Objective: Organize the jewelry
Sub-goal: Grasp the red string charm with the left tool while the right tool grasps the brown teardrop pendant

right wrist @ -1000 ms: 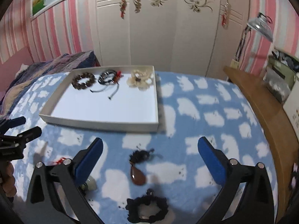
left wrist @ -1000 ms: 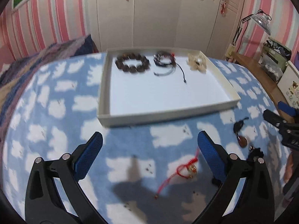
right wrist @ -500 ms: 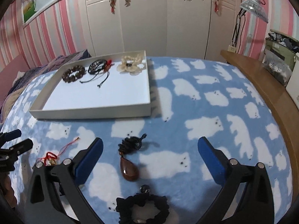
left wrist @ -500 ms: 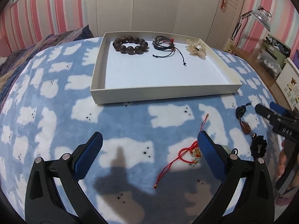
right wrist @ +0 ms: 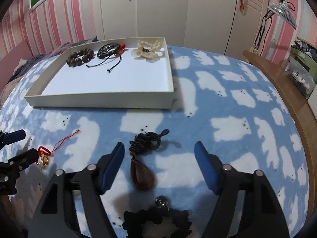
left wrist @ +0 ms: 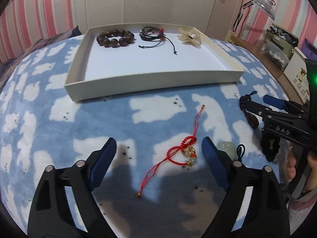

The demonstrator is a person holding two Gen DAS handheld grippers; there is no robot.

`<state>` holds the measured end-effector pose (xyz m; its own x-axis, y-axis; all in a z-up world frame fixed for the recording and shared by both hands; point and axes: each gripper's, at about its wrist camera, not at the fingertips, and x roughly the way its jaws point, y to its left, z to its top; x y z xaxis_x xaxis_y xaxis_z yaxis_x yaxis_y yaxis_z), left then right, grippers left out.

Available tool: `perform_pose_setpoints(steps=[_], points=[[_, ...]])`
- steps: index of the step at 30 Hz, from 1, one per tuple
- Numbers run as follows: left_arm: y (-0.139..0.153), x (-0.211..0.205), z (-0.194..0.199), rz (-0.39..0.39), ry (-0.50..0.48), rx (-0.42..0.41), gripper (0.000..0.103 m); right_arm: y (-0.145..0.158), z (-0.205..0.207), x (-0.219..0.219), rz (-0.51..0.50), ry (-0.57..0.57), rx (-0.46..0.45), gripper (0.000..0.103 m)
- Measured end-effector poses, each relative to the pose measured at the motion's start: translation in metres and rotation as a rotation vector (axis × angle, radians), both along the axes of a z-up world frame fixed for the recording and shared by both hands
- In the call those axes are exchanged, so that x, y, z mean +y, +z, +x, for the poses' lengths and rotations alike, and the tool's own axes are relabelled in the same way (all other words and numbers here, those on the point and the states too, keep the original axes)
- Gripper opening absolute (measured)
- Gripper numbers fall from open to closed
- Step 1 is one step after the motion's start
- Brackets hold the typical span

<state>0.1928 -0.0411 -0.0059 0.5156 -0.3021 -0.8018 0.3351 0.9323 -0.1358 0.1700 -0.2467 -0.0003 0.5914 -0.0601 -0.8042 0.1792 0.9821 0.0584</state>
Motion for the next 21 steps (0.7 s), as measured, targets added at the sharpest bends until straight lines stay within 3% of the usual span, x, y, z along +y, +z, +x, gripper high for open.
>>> perform_pose_setpoints(steps=[3,9,11,13,17,19,21], points=[[-0.007,-0.004,0.003,-0.003,-0.012,0.031,0.073,-0.003,0.003,0.002,0.002,0.014,0.015,0.061],[-0.01,-0.009,0.004,0.008,-0.007,0.023,0.07,-0.006,0.006,0.002,0.019,0.021,0.021,0.059],[-0.011,-0.01,0.004,0.014,-0.003,0.019,0.067,-0.007,0.008,0.003,0.021,0.024,0.023,0.052],[-0.01,-0.009,0.004,0.016,-0.002,0.014,0.054,-0.009,0.011,0.004,0.027,0.033,0.028,0.05],[-0.01,-0.01,0.005,0.024,-0.002,0.008,0.047,-0.015,0.017,0.008,0.032,0.044,0.048,0.042],[-0.01,-0.011,0.006,0.026,-0.002,0.01,0.032,-0.015,0.018,0.009,0.03,0.044,0.047,0.04],[-0.011,-0.01,0.007,0.032,0.007,0.01,0.028,-0.016,0.02,0.01,0.037,0.054,0.047,0.034]])
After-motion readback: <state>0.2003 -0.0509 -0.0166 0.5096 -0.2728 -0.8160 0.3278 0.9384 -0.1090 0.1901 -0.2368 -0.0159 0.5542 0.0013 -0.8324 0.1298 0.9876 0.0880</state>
